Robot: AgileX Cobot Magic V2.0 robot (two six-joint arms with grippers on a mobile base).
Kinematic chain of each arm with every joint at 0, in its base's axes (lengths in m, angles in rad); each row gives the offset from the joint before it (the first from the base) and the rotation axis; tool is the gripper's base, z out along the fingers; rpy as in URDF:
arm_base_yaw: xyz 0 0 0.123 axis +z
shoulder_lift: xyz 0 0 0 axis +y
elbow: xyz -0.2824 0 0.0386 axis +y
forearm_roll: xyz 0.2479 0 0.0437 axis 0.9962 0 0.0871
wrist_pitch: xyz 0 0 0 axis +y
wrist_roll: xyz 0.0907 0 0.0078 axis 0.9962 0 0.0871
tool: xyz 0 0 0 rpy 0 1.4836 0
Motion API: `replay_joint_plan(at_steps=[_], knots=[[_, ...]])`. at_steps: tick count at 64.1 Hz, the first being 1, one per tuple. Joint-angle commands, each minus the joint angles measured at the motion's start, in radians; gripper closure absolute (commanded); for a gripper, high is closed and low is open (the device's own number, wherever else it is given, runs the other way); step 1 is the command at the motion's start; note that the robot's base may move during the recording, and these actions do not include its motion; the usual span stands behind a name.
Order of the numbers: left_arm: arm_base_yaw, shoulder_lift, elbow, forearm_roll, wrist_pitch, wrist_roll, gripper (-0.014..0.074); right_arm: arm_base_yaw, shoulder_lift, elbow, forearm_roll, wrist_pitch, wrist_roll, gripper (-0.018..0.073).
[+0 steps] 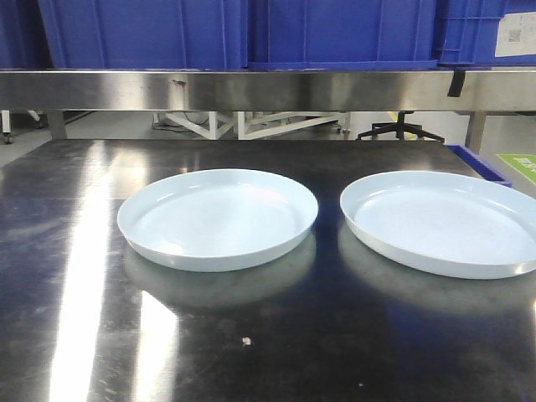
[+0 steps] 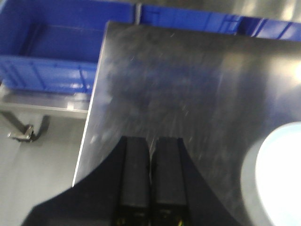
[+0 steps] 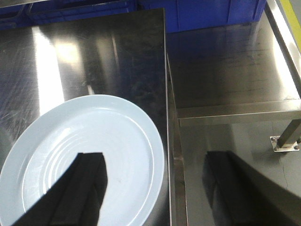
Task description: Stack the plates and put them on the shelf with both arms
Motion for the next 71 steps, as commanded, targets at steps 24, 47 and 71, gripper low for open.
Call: replay_joint_plan(at_steps=[24, 47, 71], knots=[[0.009, -0.442, 0.408, -0.03, -0.151, -0.007, 0.0511, 0.002, -0.007, -0.037, 0.0, -0.066, -0.003, 0.0017], [0.009, -0.515, 0.45, -0.022, -0.129, -0.007, 0.0511, 0.002, -0.007, -0.037, 0.0, -0.065, -0.003, 0.0017], [0.009, -0.515, 0.45, -0.022, -0.129, -0.007, 0.0511, 0.002, -0.007, -0.037, 0.0, -0.022, -0.003, 0.0467]])
